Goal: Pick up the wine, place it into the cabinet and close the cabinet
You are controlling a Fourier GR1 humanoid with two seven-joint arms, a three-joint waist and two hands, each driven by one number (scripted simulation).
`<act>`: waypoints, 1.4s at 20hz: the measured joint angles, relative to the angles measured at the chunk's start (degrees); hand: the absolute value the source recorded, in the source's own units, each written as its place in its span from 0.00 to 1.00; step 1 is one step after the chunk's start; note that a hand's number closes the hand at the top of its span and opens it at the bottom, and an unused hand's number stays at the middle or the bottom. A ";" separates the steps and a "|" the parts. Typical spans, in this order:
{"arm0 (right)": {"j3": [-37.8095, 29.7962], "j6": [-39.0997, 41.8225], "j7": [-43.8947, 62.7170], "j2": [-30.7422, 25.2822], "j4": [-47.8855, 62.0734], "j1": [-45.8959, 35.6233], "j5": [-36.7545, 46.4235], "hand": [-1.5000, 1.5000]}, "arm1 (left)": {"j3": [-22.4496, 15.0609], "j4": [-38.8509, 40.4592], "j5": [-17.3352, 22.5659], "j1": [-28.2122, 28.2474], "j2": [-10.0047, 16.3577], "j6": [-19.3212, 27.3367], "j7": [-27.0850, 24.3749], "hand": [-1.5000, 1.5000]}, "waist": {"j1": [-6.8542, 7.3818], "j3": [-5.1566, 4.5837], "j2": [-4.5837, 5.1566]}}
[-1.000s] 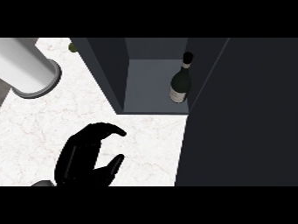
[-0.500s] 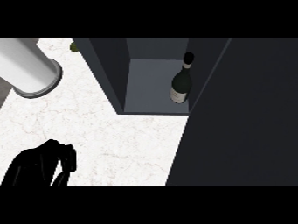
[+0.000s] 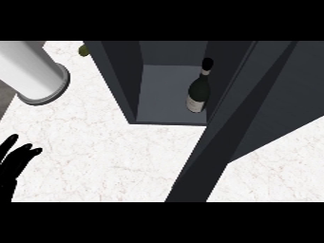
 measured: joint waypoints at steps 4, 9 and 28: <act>5.62 -7.40 0.63 -1.09 2.61 -5.49 3.26 1.00 | 3.35 1.89 1.89 3.86 2.42 -4.24 -1.55 0.00 | 0.48 -0.08 -0.03; 7.69 -15.82 -0.37 -5.57 3.02 -11.80 4.44 1.00 | 7.35 4.85 3.51 6.77 5.55 -9.39 -2.55 0.00 | 1.08 -0.13 -0.01; -5.29 -33.81 -6.46 0.24 31.76 -44.30 -1.13 1.00 | 17.51 13.42 5.52 14.38 10.57 -23.69 -2.05 0.00 | 2.48 -0.04 0.87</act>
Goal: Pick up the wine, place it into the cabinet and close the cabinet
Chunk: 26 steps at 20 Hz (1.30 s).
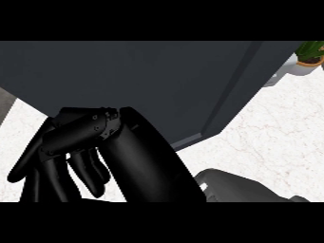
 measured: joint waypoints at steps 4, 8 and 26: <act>-5.46 3.04 -3.89 0.67 10.49 -7.17 -5.67 1.00 | 2.30 1.04 0.17 1.39 0.05 -1.72 1.12 0.00 | -0.15 0.10 0.12; -10.13 9.81 -9.20 0.85 20.16 -11.25 -10.62 1.00 | 4.93 3.10 0.36 2.45 -0.19 -3.97 2.29 0.00 | -0.38 0.13 0.24; -10.98 49.17 -4.87 0.97 48.62 -19.03 -37.09 1.00 | 11.26 4.49 -1.79 3.96 -3.94 -7.55 7.20 0.00 | -0.74 0.15 0.21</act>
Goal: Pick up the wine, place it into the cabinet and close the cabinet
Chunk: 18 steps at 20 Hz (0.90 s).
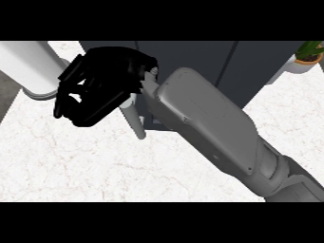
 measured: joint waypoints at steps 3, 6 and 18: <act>-1.35 3.88 -2.39 0.16 4.70 -1.05 -1.96 1.00 | 1.19 0.42 -0.97 0.66 -1.18 -0.50 0.77 0.00 | -0.08 -0.04 -0.04; -2.29 7.30 -5.16 0.15 8.99 -2.53 -3.28 1.00 | 2.04 1.25 -1.28 -0.36 -2.31 -0.91 2.04 0.00 | -0.16 -0.11 -0.18; -3.90 13.30 -10.86 0.03 15.23 -3.57 -2.54 1.00 | 5.35 0.90 -2.13 -1.57 -4.92 -1.27 5.36 0.00 | -0.21 -0.59 -1.35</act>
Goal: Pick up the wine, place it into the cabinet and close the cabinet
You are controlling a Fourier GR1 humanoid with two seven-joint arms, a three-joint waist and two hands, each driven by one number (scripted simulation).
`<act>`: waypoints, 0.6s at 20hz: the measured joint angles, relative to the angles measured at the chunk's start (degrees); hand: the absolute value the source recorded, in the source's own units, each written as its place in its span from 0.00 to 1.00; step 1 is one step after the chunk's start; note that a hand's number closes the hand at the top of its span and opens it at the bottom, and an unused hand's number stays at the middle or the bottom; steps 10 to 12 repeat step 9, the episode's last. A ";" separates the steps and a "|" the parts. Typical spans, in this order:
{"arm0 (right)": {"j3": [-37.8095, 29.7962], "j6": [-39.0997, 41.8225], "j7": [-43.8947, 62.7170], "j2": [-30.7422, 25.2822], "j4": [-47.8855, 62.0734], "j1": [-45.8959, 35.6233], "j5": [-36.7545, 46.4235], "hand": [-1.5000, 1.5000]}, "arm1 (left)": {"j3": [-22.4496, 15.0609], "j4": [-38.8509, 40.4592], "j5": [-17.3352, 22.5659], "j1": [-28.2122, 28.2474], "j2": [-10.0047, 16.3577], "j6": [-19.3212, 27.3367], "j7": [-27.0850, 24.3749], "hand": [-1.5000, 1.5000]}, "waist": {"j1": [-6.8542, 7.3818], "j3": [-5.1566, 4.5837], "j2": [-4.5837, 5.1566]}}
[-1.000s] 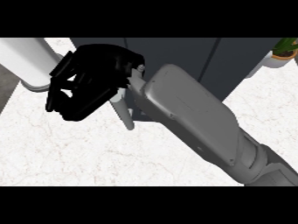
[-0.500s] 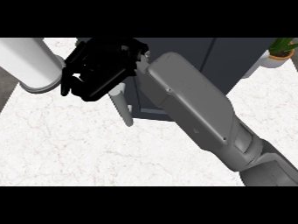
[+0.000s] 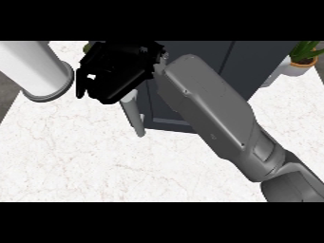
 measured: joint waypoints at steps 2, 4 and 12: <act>0.07 -0.21 -1.13 -0.12 -0.17 0.31 0.89 1.00 | 0.21 -0.23 0.04 -0.16 -0.08 0.09 0.45 0.00 | 0.15 -0.14 -0.07; 0.12 -0.60 -2.29 -0.21 -0.64 0.78 1.57 1.00 | 0.45 -0.51 -0.03 -0.29 0.00 0.14 0.84 0.00 | 0.20 -0.36 -0.11; 0.13 -1.63 -5.22 -0.11 -1.65 1.78 3.01 1.00 | 0.69 -0.89 -1.01 -0.91 0.00 0.07 1.46 0.00 | 0.03 -0.75 -0.12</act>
